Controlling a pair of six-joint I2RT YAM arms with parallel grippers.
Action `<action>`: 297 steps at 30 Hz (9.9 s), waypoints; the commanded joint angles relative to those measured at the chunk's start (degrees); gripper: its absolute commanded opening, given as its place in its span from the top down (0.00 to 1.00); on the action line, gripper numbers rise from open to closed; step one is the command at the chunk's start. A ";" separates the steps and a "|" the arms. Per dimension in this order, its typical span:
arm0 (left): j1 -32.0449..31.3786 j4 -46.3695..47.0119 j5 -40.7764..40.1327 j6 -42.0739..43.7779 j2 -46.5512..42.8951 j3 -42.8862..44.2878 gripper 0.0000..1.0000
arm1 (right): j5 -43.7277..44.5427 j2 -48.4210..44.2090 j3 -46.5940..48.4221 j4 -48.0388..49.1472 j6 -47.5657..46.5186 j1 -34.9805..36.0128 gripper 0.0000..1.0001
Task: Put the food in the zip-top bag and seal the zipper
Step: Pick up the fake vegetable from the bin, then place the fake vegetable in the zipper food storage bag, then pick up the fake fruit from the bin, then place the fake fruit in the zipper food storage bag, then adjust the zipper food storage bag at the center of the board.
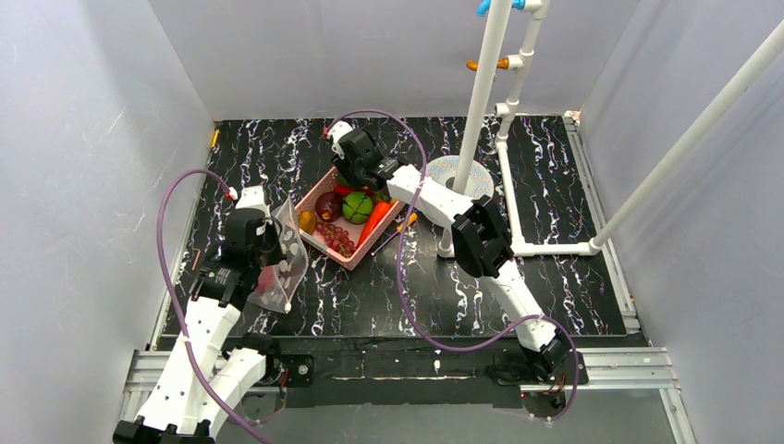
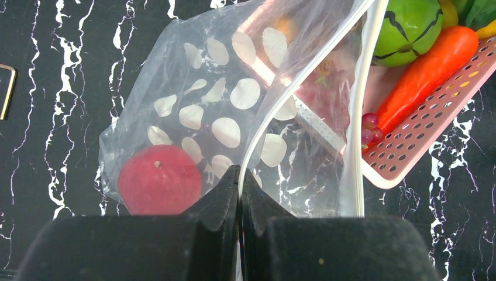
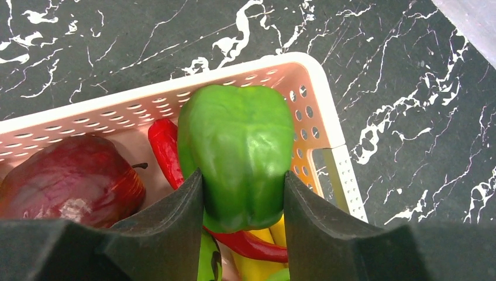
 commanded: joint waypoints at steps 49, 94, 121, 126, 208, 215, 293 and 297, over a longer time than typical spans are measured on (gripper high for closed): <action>-0.10 1.91 5.70 0.81 -2.03 -0.72 1.00 | -24.79 -41.89 -42.45 11.53 31.34 16.21 0.99; -0.17 3.05 7.60 1.47 -7.05 -1.37 1.00 | -11.07 -23.73 -14.43 6.13 25.88 17.20 0.13; -0.14 -1.84 -10.83 -1.93 -1.41 0.48 1.00 | -1.19 -45.17 -34.55 4.88 18.89 15.86 0.02; -0.18 -1.40 -11.21 -1.66 -2.16 0.10 1.00 | 0.22 -44.37 -35.47 3.94 19.83 14.30 0.02; -0.19 -0.18 -7.67 -0.31 -4.19 -0.43 1.00 | -29.82 -38.31 -34.76 11.45 23.41 10.11 0.99; -0.15 -0.23 -5.49 -0.43 -4.97 -0.19 1.00 | -48.98 -35.78 -41.09 30.77 36.90 11.70 0.99; -0.15 -16.15 14.18 -14.81 -2.20 14.72 1.00 | -26.56 -44.12 -44.98 5.89 31.47 15.51 0.27; -0.14 -16.66 13.97 -14.73 -2.55 15.64 1.00 | -26.85 -41.68 -43.62 5.73 32.36 15.72 0.56</action>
